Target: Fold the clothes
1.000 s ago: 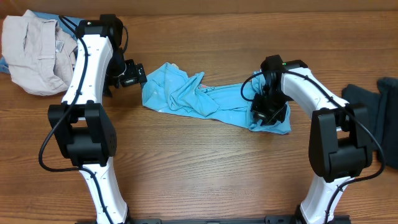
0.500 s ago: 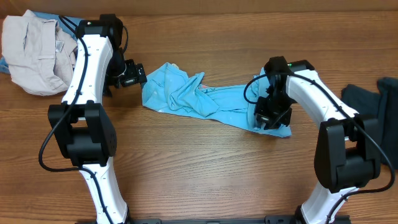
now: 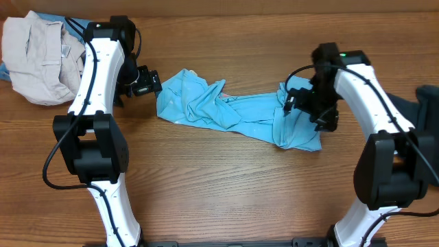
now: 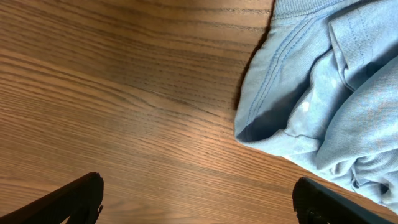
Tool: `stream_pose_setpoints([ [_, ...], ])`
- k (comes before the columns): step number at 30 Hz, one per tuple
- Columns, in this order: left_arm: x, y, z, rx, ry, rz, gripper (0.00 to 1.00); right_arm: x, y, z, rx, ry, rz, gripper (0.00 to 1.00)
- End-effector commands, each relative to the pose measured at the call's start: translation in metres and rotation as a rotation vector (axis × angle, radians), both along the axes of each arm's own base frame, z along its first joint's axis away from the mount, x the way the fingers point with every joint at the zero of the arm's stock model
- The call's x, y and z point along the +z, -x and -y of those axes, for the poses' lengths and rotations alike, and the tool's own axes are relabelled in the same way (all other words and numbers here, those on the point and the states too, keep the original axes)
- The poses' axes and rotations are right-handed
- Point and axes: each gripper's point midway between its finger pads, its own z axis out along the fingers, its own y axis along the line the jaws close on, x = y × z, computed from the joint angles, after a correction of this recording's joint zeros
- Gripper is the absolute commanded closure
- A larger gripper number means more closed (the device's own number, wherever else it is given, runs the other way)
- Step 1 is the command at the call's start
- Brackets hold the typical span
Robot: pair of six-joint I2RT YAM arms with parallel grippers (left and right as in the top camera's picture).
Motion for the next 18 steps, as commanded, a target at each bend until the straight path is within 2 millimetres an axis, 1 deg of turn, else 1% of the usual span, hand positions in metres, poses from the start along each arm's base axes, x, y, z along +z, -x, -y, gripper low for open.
stream_pose_setpoints([
  [1,0.008,-0.002,0.0,-0.039,0.011,0.029,0.0,0.012,-0.021,0.036,-0.043,-0.002,0.098,0.0],
  [2,0.008,-0.004,0.001,-0.039,0.012,0.035,0.0,0.011,-0.026,0.049,-0.067,-0.001,0.117,0.0],
  [3,0.008,-0.005,0.001,-0.039,0.013,0.038,0.0,0.01,-0.029,0.054,-0.067,0.002,0.13,0.0],
  [4,0.008,-0.005,0.001,-0.036,0.013,0.039,0.0,0.006,-0.039,0.063,-0.07,0.006,0.161,0.0],
  [6,0.008,-0.005,0.001,-0.036,0.013,0.039,0.0,-0.003,-0.051,0.068,-0.079,0.009,0.2,0.0],
  [7,0.008,-0.005,0.001,-0.036,0.013,0.038,0.0,-0.007,-0.053,0.069,-0.076,0.01,0.209,0.0],
  [10,0.008,-0.006,0.001,-0.036,0.012,0.041,0.0,-0.014,-0.06,0.066,-0.016,0.003,0.243,0.0],
  [14,0.008,-0.007,0.001,-0.036,0.013,0.047,0.0,-0.035,-0.054,0.061,-0.005,-0.023,0.236,0.0],
  [16,0.006,-0.007,0.001,-0.036,0.013,0.047,0.0,-0.043,-0.049,0.055,-0.005,-0.059,0.223,0.0],
  [17,0.004,-0.007,0.001,-0.036,0.013,0.045,0.0,-0.051,-0.046,0.051,-0.006,-0.085,0.211,0.0],
  [18,-0.001,-0.007,0.001,-0.036,0.013,0.043,0.0,-0.058,-0.045,0.042,-0.008,-0.137,0.196,0.0],
])
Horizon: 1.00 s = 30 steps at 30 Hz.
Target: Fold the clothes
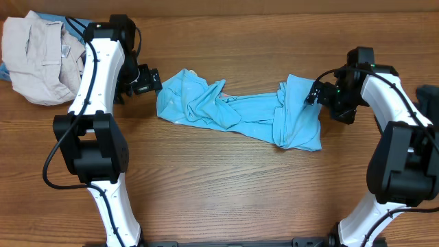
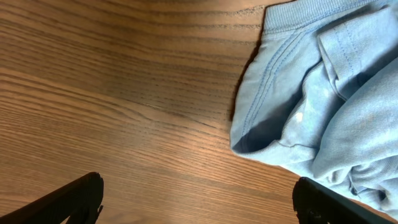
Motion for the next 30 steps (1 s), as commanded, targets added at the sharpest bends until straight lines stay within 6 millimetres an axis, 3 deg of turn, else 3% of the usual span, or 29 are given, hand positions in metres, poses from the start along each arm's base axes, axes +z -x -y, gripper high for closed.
stream_pose_setpoints([
  [1,-0.007,0.004,0.001,-0.016,0.012,-0.002,0.0,-0.022,0.005,-0.023,0.028,-0.132,-0.038,0.0],
  [6,-0.031,0.013,0.001,-0.015,0.013,-0.036,0.0,-0.024,0.003,-0.041,0.056,-0.214,-0.032,0.0],
  [10,-0.034,0.014,0.001,-0.015,0.012,-0.039,0.0,-0.039,0.013,-0.054,0.073,-0.249,-0.065,0.05],
  [12,-0.034,0.014,0.001,-0.015,0.012,-0.039,0.0,-0.042,0.014,-0.054,0.07,-0.248,-0.071,0.52],
  [15,-0.034,0.014,0.001,-0.016,0.012,-0.038,0.0,-0.044,0.013,-0.047,0.03,-0.216,-0.082,0.81],
  [18,-0.034,0.015,0.001,-0.016,0.012,-0.042,0.0,-0.043,0.01,-0.034,0.022,-0.149,-0.088,0.94],
  [20,-0.034,0.017,0.001,-0.023,0.013,-0.049,0.0,-0.033,0.004,-0.021,-0.004,-0.13,-0.083,0.96],
  [25,-0.034,0.017,0.0,-0.023,0.012,-0.049,0.0,0.004,0.003,0.051,-0.151,0.103,-0.154,0.96],
  [28,-0.034,0.017,0.0,-0.023,0.012,-0.05,0.0,0.011,0.01,0.058,-0.154,0.271,-0.202,0.96],
  [30,-0.034,0.018,0.0,-0.022,0.013,-0.052,0.0,0.014,0.014,0.046,-0.122,0.424,-0.222,0.96],
])
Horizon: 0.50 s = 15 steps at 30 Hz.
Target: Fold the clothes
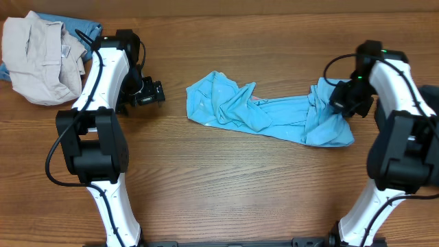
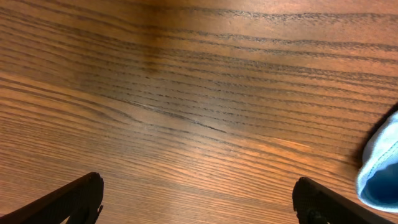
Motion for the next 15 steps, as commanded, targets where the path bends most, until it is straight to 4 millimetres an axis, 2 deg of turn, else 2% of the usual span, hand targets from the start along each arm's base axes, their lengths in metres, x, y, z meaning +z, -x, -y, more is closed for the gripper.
stream_pose_setpoints([
  [1,0.006,0.001,-0.001,-0.015,0.006,0.01,0.0,0.01,-0.004,-0.012,0.053,0.236,-0.011,0.96],
  [3,0.006,0.001,-0.001,-0.015,0.006,0.01,0.0,0.012,-0.006,-0.05,0.129,0.289,0.004,0.96],
  [5,0.006,0.002,-0.001,-0.015,0.006,0.007,0.0,0.014,-0.006,-0.079,0.185,0.319,0.025,0.96],
  [9,0.006,0.002,-0.001,-0.015,0.006,0.007,0.0,0.011,-0.002,-0.14,0.272,0.266,0.064,0.96],
  [13,0.006,0.003,-0.001,-0.015,0.007,0.002,0.0,0.009,-0.003,-0.176,0.302,0.217,0.116,0.93],
  [15,0.006,0.004,-0.001,-0.015,0.007,-0.002,0.0,0.009,-0.005,-0.18,0.296,0.207,0.128,0.89],
])
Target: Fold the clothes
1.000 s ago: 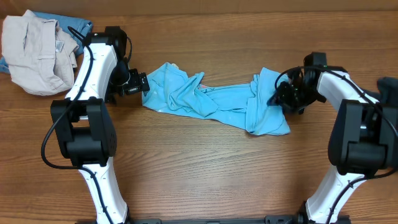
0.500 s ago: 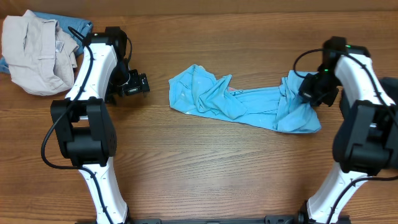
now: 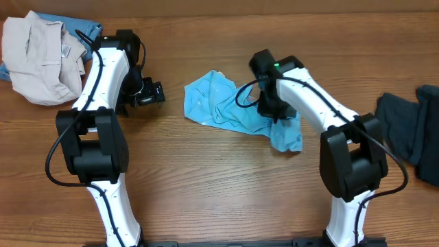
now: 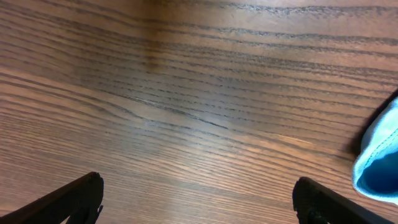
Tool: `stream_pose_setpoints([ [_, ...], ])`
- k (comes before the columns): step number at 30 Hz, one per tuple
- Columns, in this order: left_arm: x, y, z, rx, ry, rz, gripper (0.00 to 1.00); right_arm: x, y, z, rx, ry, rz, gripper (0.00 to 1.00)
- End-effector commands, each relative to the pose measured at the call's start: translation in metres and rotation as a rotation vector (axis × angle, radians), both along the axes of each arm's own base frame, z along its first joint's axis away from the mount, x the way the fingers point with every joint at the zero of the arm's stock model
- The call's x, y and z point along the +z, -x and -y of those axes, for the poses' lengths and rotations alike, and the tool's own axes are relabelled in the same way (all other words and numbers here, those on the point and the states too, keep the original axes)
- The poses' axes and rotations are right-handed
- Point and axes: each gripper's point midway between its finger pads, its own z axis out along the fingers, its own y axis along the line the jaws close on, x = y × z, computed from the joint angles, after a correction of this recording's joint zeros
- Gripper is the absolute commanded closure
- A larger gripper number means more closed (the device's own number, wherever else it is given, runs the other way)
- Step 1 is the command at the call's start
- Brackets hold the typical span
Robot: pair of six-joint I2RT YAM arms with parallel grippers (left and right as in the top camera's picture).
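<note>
A light blue garment (image 3: 221, 104) lies crumpled in the middle of the wooden table (image 3: 206, 185), with one end trailing down to the right (image 3: 287, 137). My right gripper (image 3: 269, 103) sits over the garment's middle and looks shut on a fold of the cloth; the fingers themselves are hidden under the wrist. My left gripper (image 3: 152, 92) hovers open over bare wood, left of the garment and apart from it. In the left wrist view both fingertips (image 4: 78, 198) are spread wide, and only the garment's hem (image 4: 380, 163) shows at the right edge.
A beige garment (image 3: 38, 58) is heaped at the back left corner with a blue one under it. A dark garment (image 3: 411, 130) lies at the right edge of the table.
My right gripper has gone from the garment's far right end to over its middle. The right part of the cloth came with it, so the garment now lies shorter. The left arm has not moved.
First the garment lay stretched beside my open left gripper, with my right gripper on its right part. Then my right gripper was at its right edge. Later the whole garment lay further right, away from the left gripper. Now its right part is doubled towards the middle.
</note>
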Motion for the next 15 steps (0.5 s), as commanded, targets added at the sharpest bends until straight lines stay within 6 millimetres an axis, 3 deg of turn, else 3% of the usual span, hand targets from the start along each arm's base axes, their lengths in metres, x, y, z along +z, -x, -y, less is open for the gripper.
stream_pose_setpoints([
  [1,0.006,0.002,-0.001,-0.015,0.007,0.009,0.0,0.004,-0.006,-0.014,-0.033,-0.058,0.029,0.83],
  [3,0.006,0.001,-0.001,-0.015,0.007,0.01,0.0,0.003,-0.007,-0.027,-0.031,-0.13,0.022,0.67],
  [6,0.006,0.002,-0.001,-0.015,0.007,0.009,0.0,0.003,-0.007,-0.048,-0.023,-0.247,0.005,0.63],
  [10,0.006,0.002,-0.001,-0.015,0.007,0.007,0.0,0.006,-0.003,-0.054,0.001,-0.283,-0.015,0.41],
  [13,0.006,0.001,-0.001,-0.015,0.007,0.011,0.0,0.044,-0.006,-0.043,-0.015,-0.272,0.012,0.32],
  [14,0.006,0.002,-0.001,-0.015,0.007,0.008,0.0,0.054,-0.008,-0.039,-0.021,-0.273,0.028,0.23],
  [15,0.006,0.003,-0.001,-0.015,0.007,0.004,0.0,0.072,-0.012,-0.031,-0.037,-0.278,0.055,0.0],
])
